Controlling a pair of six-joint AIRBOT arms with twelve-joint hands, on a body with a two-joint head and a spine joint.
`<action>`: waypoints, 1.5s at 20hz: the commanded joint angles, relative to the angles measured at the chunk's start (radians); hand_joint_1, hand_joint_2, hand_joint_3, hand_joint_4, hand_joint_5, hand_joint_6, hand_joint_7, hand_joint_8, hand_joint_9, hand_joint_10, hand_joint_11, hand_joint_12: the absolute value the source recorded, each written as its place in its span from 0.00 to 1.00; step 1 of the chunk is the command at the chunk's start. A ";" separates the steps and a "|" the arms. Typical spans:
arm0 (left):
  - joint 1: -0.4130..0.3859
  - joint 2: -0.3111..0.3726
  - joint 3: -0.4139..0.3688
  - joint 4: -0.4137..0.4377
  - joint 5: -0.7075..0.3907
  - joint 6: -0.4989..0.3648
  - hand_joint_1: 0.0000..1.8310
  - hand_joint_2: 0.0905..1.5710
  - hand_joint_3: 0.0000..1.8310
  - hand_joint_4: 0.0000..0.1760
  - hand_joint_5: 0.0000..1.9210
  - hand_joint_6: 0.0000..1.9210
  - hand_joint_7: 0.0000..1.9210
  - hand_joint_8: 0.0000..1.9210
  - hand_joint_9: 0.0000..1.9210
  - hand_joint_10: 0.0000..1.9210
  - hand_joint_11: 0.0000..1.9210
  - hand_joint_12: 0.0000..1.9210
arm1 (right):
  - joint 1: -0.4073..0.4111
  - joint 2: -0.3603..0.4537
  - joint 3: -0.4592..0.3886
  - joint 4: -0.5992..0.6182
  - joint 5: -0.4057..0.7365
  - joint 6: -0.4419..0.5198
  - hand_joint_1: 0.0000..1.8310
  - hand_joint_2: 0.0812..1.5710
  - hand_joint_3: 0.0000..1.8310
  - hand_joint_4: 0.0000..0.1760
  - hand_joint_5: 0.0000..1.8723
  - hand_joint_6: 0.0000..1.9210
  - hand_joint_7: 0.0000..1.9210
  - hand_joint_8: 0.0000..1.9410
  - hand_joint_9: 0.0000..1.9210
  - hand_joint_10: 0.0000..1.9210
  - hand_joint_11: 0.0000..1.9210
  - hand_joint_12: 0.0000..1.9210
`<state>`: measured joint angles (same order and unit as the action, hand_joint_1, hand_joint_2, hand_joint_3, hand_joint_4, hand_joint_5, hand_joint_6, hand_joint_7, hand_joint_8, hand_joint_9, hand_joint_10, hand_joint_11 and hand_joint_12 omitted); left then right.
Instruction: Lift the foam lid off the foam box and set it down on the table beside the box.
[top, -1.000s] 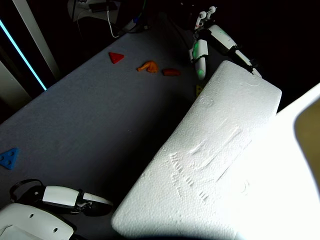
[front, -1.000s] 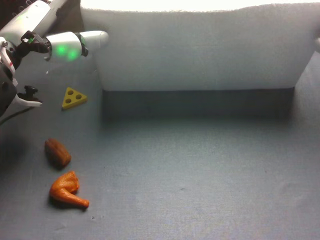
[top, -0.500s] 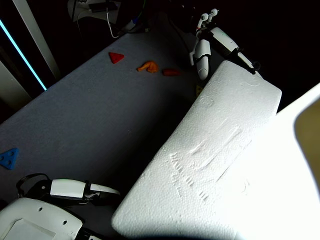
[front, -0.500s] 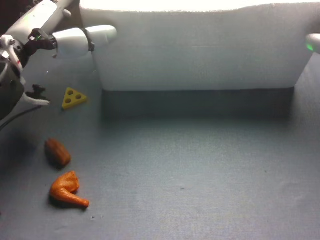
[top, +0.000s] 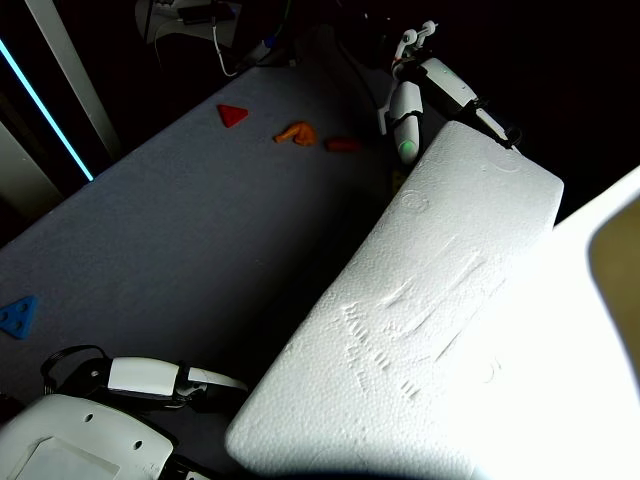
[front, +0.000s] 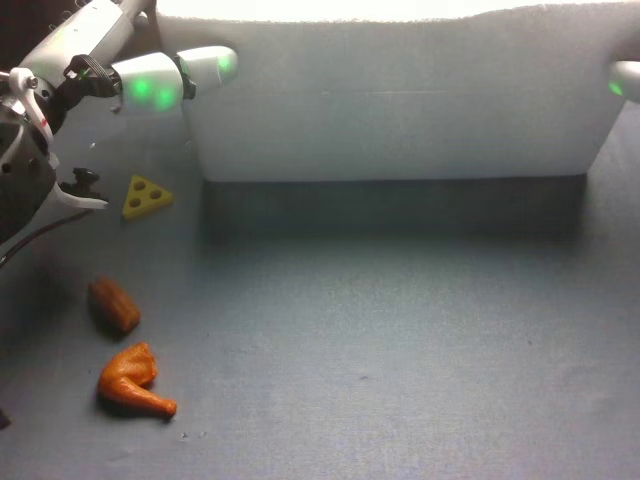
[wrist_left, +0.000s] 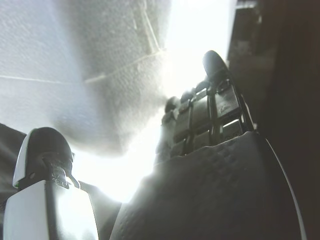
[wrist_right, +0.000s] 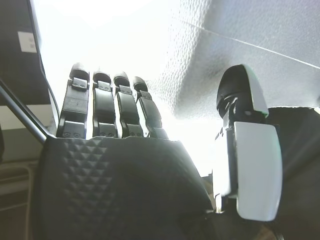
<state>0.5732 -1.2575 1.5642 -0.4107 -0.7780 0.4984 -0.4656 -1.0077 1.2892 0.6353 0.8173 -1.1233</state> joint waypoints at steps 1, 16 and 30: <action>-0.008 0.003 0.009 0.009 -0.127 -0.011 0.24 0.64 0.00 0.06 0.00 0.00 0.00 0.00 0.00 0.00 0.00 0.32 | 0.011 0.011 0.011 -0.030 0.119 0.010 0.28 0.71 0.01 0.00 0.00 0.00 0.00 0.00 0.00 0.00 0.01 0.01; 0.003 0.014 -0.009 0.031 -0.187 -0.038 0.21 0.63 0.00 0.19 0.00 0.00 0.00 0.00 0.00 0.00 0.00 0.15 | 0.011 0.010 -0.008 -0.076 0.170 0.074 0.32 0.77 0.00 0.00 0.04 0.00 0.01 0.00 0.02 0.02 0.00 0.54; 0.023 0.108 -0.126 0.089 -0.326 -0.021 0.24 0.63 0.00 0.31 0.00 0.00 0.00 0.00 0.00 0.00 0.02 0.01 | 0.011 0.070 -0.105 -0.158 0.267 0.086 0.31 0.76 0.00 0.00 0.05 0.05 0.08 0.00 0.00 0.27 0.00 0.77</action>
<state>0.6025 -1.1519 1.4425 -0.3809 -0.9878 0.4778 -0.4656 -0.9504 1.1828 0.5381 0.9565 -1.0443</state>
